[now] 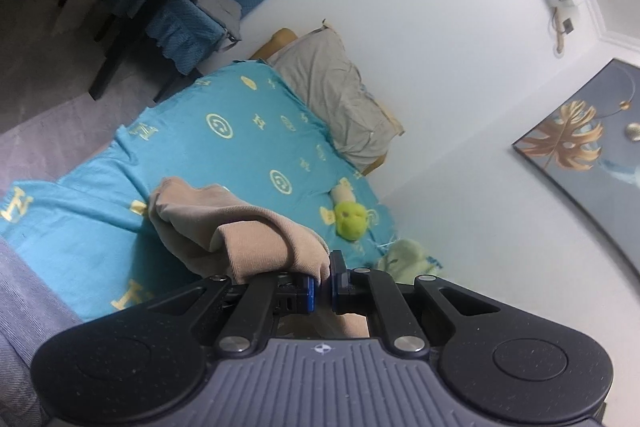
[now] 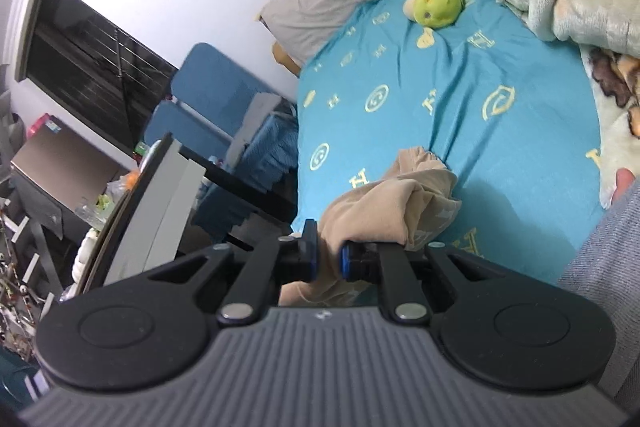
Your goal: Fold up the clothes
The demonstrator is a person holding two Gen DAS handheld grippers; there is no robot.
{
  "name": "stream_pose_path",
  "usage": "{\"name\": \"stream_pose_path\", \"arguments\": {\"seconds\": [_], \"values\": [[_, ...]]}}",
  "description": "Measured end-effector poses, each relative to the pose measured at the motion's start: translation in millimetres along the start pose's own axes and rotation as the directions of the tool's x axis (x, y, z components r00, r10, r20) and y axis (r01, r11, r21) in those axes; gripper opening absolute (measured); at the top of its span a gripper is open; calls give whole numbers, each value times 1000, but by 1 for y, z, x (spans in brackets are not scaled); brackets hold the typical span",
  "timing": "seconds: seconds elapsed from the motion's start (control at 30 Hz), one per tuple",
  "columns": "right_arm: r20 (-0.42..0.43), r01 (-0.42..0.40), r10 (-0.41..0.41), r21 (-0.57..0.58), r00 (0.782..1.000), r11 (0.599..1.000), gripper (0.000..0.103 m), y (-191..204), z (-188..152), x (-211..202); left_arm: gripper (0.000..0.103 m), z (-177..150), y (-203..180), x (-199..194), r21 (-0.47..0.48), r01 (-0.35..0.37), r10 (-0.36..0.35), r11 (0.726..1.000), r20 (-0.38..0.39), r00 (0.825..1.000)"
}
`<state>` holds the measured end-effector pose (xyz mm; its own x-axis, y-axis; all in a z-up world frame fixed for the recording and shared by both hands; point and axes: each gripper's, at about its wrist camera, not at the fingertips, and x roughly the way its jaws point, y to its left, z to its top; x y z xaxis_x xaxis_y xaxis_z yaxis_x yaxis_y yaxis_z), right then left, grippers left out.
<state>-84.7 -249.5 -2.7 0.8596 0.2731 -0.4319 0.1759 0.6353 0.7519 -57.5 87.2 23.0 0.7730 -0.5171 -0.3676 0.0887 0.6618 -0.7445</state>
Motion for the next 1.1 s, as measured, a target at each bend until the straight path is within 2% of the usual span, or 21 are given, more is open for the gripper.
{"name": "stream_pose_path", "arguments": {"seconds": [0.13,0.37,0.57,0.7,0.77,0.9,1.0,1.03,1.1], "values": [[-33,46,-46,-1,998,999,14,2,16,31,8,16,0,32,-12,-57,57,998,-31,998],[-137,135,-131,17,982,991,14,-9,51,129,8,54,23,127,21,-171,172,985,-70,983],[-212,173,-165,18,963,985,16,-35,62,205,8,73,52,209,126,-235,247,964,-93,964],[-261,198,-187,16,947,980,16,-52,69,254,8,71,74,249,195,-246,269,949,-97,958],[-279,209,-198,11,940,978,16,-56,69,266,8,67,83,262,227,-259,286,939,-98,953],[-298,242,-237,-23,925,970,16,-58,65,276,9,65,95,275,235,-266,299,935,-118,947],[-298,241,-240,-34,924,970,17,-57,63,273,11,64,95,275,264,-263,301,928,-116,946],[-297,235,-237,-42,925,971,19,-56,63,271,12,63,92,272,280,-262,302,924,-111,947],[-289,197,-203,-50,935,979,41,-54,63,265,12,61,84,268,327,-254,302,910,-103,948]]}}
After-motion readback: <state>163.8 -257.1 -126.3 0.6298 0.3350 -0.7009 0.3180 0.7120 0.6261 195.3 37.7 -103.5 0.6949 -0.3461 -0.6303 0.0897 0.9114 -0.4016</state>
